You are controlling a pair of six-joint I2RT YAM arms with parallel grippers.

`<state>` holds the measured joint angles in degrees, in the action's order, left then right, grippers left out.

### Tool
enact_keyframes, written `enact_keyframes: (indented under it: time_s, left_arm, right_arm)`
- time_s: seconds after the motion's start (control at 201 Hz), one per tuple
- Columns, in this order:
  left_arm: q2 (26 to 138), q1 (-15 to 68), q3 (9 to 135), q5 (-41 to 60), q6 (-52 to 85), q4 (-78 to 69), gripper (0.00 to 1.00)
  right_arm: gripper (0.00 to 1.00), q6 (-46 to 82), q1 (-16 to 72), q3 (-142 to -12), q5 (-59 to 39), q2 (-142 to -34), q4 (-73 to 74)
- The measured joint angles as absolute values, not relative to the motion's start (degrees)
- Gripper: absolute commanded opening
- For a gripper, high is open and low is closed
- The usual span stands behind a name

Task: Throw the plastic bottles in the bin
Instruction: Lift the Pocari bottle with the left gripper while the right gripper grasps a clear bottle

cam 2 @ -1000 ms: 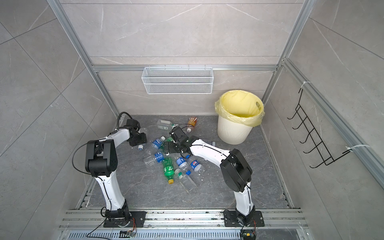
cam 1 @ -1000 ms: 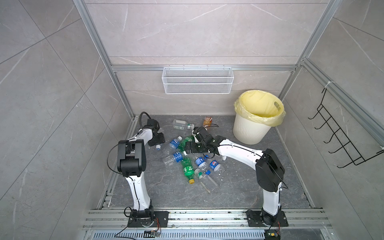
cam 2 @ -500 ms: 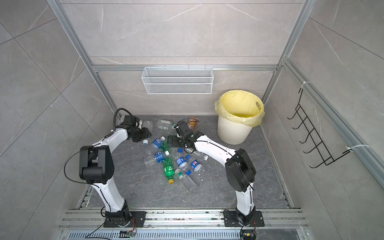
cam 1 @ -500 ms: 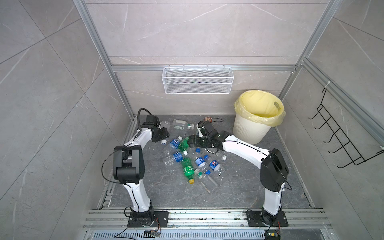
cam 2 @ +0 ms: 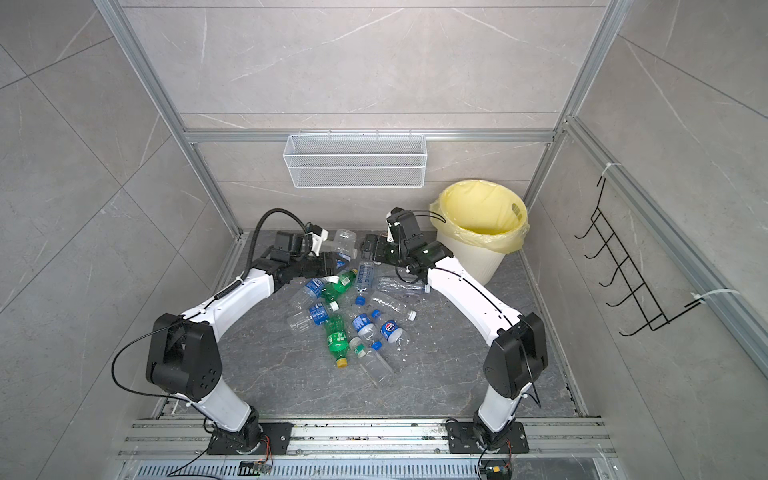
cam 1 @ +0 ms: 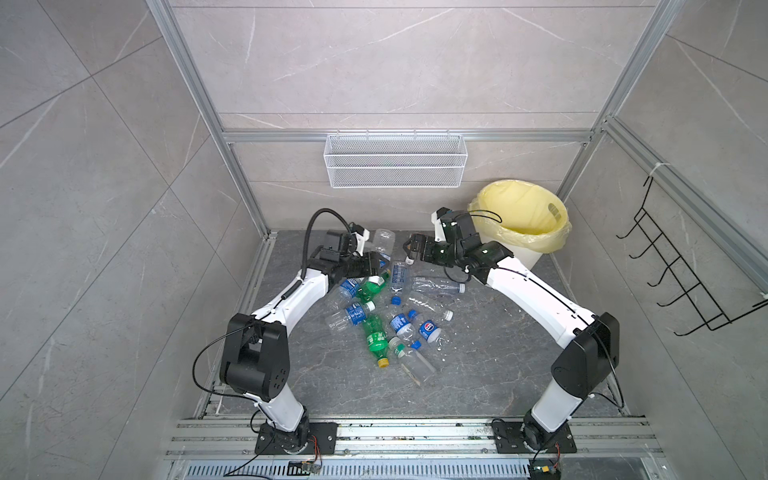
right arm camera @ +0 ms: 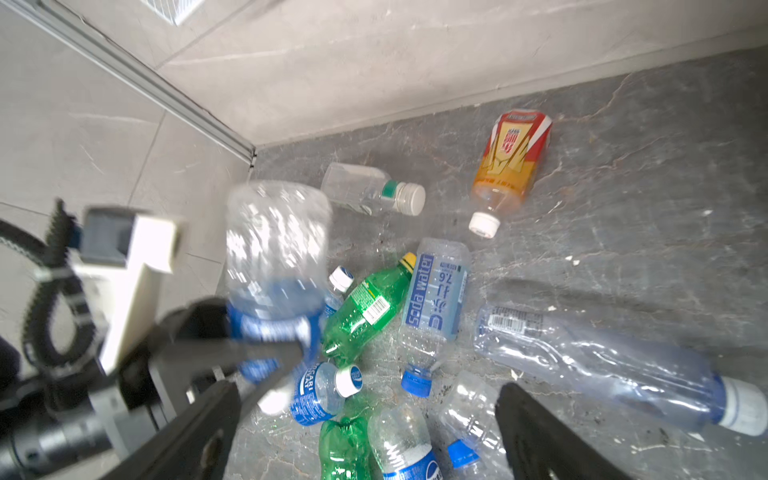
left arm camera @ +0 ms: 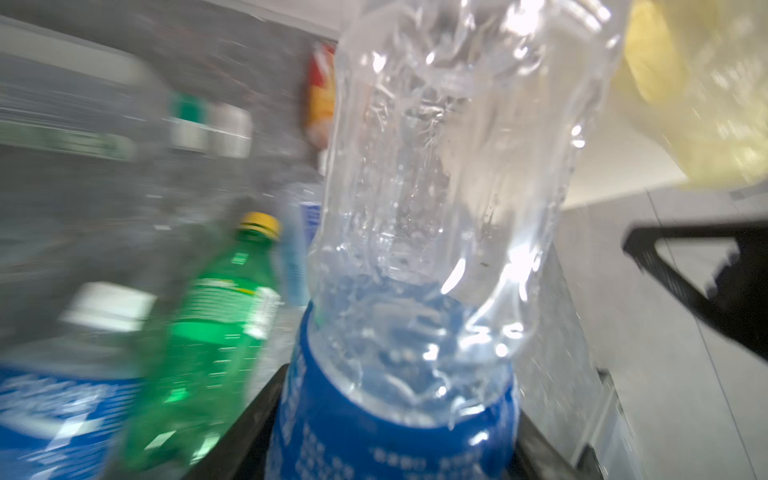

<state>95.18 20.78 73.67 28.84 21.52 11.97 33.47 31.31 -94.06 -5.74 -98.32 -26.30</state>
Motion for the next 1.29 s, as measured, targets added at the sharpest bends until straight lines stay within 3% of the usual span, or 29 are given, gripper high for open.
enact_keyframes:
  time_s: [0.413,0.632,0.911,1.14,1.295]
  left_arm:
    - [95.2,29.0,72.4,34.0,21.9,7.8,0.54]
    - [95.2,30.2,72.4,35.0,21.9,7.2,0.54]
    - [95.2,30.4,72.4,35.1,21.9,7.2,0.55]
    - [95.2,30.7,72.4,34.8,22.0,7.1,0.62]
    - [95.2,30.9,72.4,34.7,22.2,7.2,0.68]
  right_arm:
    - [0.99,36.5,29.0,-89.1,-10.2,-96.6,-24.3]
    - [0.94,38.9,29.0,-87.5,-12.4,-96.6,-22.1]
    - [0.75,40.8,28.9,-86.8,-13.0,-96.7,-20.7]
    - [0.58,41.7,29.0,-86.8,-13.1,-96.9,-20.2]
    - [0.52,41.9,28.9,-86.8,-13.1,-97.0,-20.2]
